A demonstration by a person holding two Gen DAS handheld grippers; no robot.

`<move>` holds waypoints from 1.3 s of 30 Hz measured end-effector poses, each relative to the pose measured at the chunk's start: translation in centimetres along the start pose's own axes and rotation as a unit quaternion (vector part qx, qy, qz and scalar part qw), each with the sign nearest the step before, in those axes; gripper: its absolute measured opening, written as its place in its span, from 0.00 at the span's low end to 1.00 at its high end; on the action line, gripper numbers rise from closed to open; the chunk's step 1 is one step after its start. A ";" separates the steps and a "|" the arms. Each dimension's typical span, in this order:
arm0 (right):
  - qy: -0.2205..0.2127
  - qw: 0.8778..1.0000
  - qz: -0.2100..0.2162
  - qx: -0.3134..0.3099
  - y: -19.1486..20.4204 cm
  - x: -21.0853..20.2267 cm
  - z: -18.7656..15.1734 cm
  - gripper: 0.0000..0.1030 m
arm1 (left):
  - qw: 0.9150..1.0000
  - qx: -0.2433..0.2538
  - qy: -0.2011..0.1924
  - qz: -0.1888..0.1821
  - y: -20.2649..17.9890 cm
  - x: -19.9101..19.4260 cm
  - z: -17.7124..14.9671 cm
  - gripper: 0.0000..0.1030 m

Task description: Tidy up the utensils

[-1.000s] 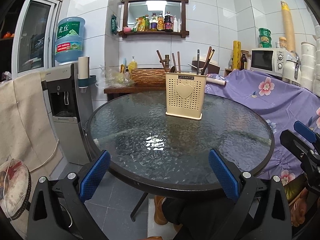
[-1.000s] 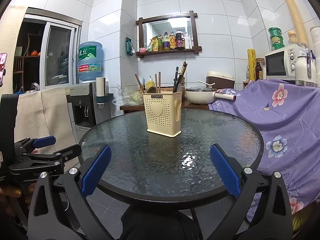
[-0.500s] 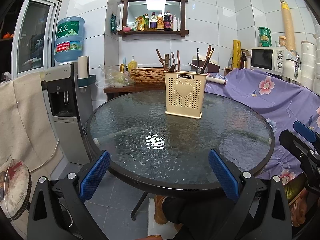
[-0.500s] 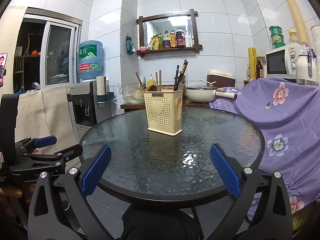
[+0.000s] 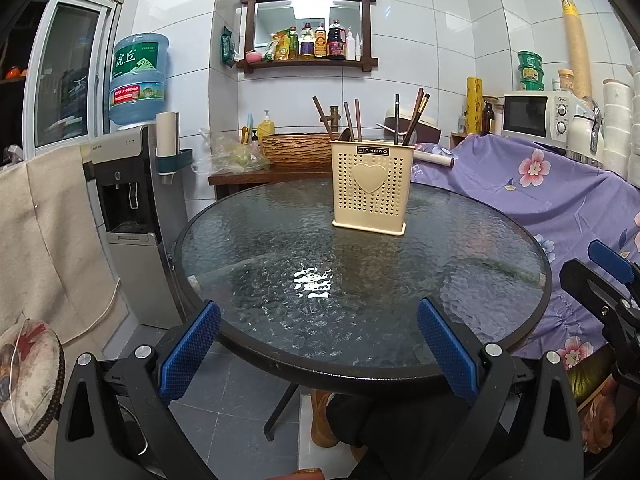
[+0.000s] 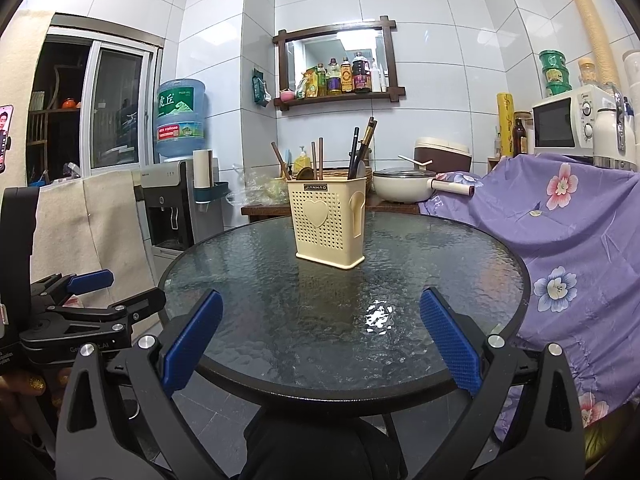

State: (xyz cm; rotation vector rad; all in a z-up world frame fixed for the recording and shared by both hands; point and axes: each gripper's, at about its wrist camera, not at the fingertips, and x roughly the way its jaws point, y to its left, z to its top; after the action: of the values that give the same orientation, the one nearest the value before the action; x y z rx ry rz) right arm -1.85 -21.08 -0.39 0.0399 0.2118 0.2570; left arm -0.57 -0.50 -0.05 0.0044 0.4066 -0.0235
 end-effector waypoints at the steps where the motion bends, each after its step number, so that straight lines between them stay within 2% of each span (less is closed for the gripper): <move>1: 0.000 1.000 0.000 0.000 0.0 0.0 0.0 0.94 | 1.000 0.000 0.000 0.000 0.0 0.0 0.0 0.94; 39: 0.004 1.000 0.000 0.001 -0.1 0.3 -0.5 0.94 | 1.000 0.006 0.002 -0.003 -0.2 0.0 -0.1 0.94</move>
State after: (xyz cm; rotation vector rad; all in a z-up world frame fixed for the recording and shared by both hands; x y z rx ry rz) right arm -1.65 -21.10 -0.90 0.0413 0.2200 0.2563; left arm -0.66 -0.71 -0.17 0.0144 0.4100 -0.0323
